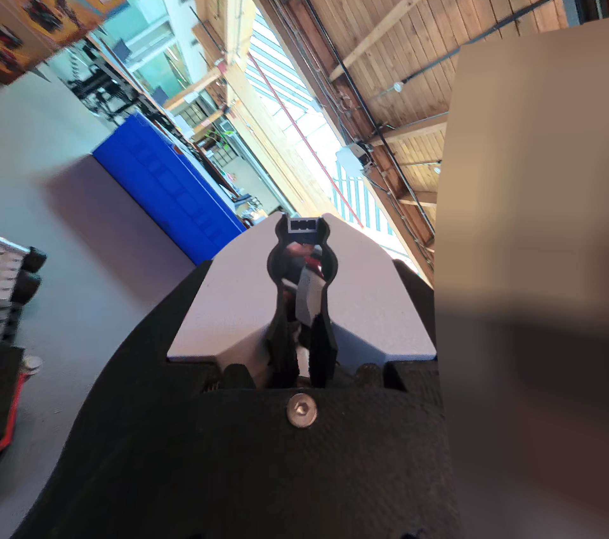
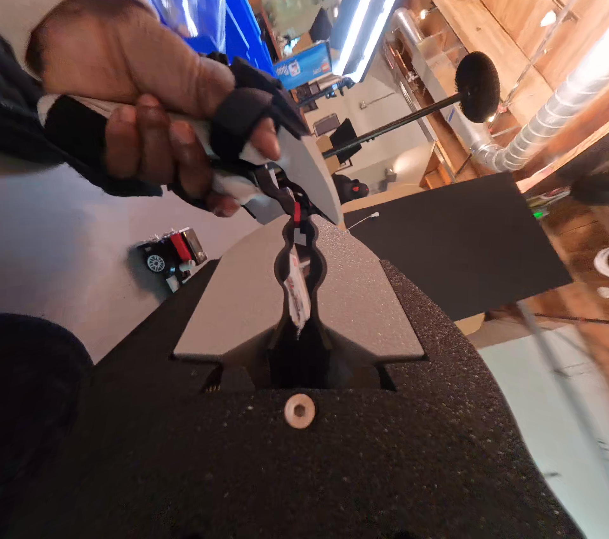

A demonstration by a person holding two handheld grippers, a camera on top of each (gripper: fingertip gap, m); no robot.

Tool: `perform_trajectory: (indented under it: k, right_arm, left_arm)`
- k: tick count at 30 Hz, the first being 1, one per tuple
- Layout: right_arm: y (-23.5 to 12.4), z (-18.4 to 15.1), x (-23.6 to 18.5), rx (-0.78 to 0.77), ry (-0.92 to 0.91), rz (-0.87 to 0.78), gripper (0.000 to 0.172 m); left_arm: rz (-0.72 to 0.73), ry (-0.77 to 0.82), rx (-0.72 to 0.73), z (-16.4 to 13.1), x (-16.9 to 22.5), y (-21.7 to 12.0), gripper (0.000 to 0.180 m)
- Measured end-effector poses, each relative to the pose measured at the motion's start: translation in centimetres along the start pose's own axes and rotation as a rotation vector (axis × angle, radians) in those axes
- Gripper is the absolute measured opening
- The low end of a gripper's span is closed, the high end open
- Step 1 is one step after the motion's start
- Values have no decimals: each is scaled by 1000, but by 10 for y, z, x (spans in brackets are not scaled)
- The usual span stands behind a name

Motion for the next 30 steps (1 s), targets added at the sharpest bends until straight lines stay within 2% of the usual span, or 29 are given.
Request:
perform_trajectory:
  k: [2,4,8,10,12,16,19,25,30]
  right_arm:
    - [10,4,-7,-25,-11,-1,6]
    - [15,2,-13,7,77,55,6]
    - [-2,-3,-7,260,424,226,6]
    - [-18,-11,9,405,628,253,6]
    - [-36,-22,24,522,755,232,6]
    - [-56,-34,33,580,812,239,6]
    - [-56,-33,29,568,807,300,6]
    - [-47,-32,19,542,802,357,6]
    - [-46,-33,20,552,813,353,6]
  left_arm:
    - [9,-2,16,1,-2,-1,17]
    - [6,-25,13,2,-2,-1,17]
    - [90,9,-20,14,-10,-7,17]
    - [155,79,-163,9,-16,-7,17]
    - [211,198,-437,-12,-22,-7,17]
    - [437,683,-892,-46,-36,-23,17]
    - [602,997,-1129,-56,-44,-38,18]
    - [727,1097,-1382,-67,-60,-61,18]
    - [763,1151,-1542,-73,-59,-72,18]
Point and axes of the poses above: each gripper's, where its closed fingertips meet, y out along the fingers, z out of its top, x = y × z across the jaws, the point moved 4 cm from there along -y, back along the fingers, and after that the axes turned 8 degrees about z, right-handed, at the moved point
